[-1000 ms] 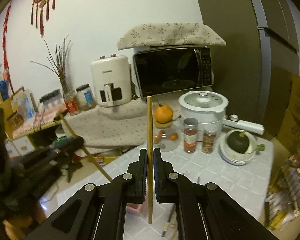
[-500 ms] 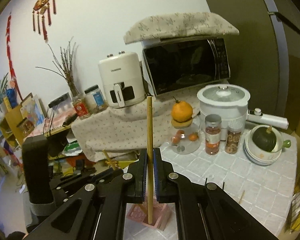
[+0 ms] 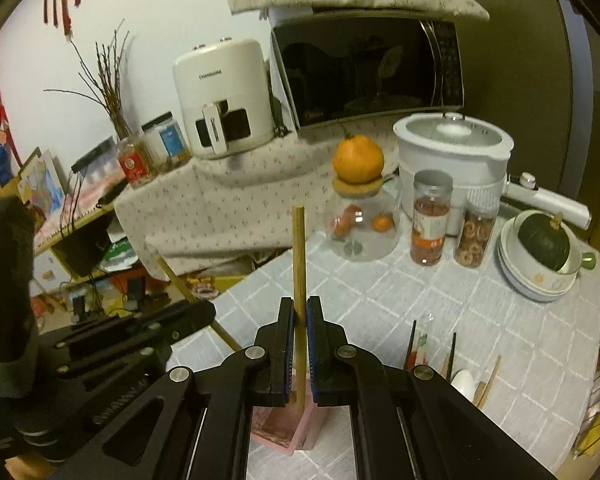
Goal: Organize utensils
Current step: 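Lower the chopstick into the pink basket and open the left gripper, then grasp the white plastic spoon by its handle with the right gripper, then grasp the red plastic spoon with the left gripper while the right gripper holds the white spoon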
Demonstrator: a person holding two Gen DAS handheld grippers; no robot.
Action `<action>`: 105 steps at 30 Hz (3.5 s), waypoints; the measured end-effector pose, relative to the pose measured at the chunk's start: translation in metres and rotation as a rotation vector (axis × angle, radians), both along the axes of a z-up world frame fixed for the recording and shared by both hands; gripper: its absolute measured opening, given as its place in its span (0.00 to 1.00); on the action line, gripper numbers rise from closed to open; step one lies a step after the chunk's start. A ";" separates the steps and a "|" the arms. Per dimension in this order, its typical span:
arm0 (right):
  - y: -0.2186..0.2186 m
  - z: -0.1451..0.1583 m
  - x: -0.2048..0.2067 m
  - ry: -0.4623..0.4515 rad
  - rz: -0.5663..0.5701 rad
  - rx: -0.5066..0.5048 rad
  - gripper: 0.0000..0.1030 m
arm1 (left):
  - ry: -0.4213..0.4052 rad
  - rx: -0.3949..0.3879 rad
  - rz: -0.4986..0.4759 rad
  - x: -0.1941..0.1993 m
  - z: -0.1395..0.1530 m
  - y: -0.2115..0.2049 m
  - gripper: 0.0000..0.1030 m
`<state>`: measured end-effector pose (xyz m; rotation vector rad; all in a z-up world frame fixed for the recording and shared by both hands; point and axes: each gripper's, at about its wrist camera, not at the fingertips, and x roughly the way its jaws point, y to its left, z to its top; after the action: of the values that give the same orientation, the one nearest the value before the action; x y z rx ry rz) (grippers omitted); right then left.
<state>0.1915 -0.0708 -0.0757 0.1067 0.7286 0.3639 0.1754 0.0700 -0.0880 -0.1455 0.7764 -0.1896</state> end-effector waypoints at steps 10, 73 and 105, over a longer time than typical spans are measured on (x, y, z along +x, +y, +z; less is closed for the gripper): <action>-0.007 -0.001 0.006 0.031 -0.024 0.048 0.08 | -0.021 -0.024 0.025 0.000 0.004 0.005 0.28; -0.145 -0.138 0.017 0.555 -0.191 -0.073 0.09 | 0.244 0.010 -0.120 -0.078 0.003 -0.034 0.77; -0.253 -0.097 -0.027 0.560 -0.229 0.116 0.09 | 0.533 0.108 -0.052 0.068 -0.142 -0.181 0.08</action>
<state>0.1644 -0.3242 -0.1724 0.4096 1.2345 0.1530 0.2438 -0.1111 -0.2300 -0.0727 1.3198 -0.1590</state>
